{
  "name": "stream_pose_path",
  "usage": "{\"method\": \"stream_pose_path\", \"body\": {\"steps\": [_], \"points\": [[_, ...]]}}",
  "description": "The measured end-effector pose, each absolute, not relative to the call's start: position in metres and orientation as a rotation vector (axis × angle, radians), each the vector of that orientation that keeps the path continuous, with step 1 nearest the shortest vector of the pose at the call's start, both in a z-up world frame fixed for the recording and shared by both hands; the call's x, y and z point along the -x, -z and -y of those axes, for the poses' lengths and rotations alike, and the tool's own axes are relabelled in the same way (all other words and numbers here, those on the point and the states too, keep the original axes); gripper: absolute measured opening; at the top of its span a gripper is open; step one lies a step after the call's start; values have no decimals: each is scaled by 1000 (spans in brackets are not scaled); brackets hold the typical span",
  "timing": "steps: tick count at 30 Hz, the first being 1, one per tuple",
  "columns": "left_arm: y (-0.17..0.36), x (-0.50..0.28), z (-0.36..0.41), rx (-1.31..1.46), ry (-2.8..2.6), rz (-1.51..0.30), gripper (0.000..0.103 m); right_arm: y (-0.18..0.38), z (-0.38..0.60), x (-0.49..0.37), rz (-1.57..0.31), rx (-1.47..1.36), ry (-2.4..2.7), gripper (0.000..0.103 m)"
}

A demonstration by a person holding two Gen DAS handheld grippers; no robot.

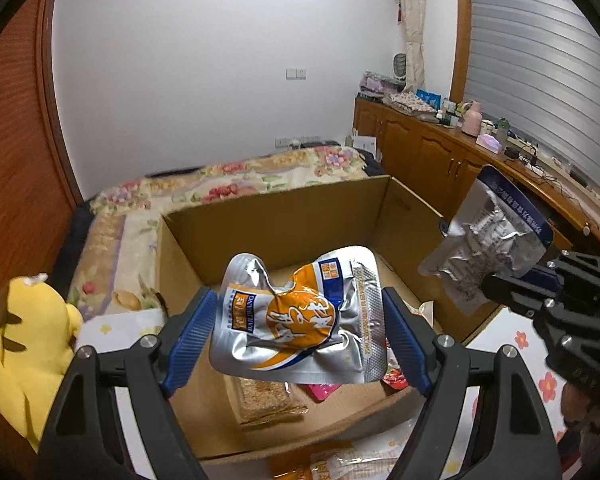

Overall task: Organize snacks
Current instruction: 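Lift both pouches and carry them over the cardboard box, then open both grippers to drop the pouches into the box, then move both grippers back to the pile and grasp the blue candy with the right gripper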

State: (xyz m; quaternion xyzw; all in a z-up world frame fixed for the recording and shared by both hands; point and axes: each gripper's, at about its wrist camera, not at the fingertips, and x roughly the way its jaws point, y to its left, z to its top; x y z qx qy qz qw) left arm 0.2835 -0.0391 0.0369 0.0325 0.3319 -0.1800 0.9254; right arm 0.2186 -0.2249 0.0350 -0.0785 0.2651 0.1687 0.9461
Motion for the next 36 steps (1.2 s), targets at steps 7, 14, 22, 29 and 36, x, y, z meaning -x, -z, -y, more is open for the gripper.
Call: {"method": "stream_pose_path", "body": {"steps": [7,14,22,29,36], "points": [[-24,-288,44,-97,363,-712,82,-24,212,-248,-592,182,-326,11],[-17,-292,50,-124,366,-751,83,-2,215,-268,-669,145,-316,11],[-14,-292,48,-120,368,-765,83,10,214,-278,-726,110,-330,10],[-16,-285,44,-108,373,-732,90,12,216,-280,-729,91,-332,10],[-20,-272,28,-59,385,-692,99,6,223,-260,-681,86,-347,34]]}}
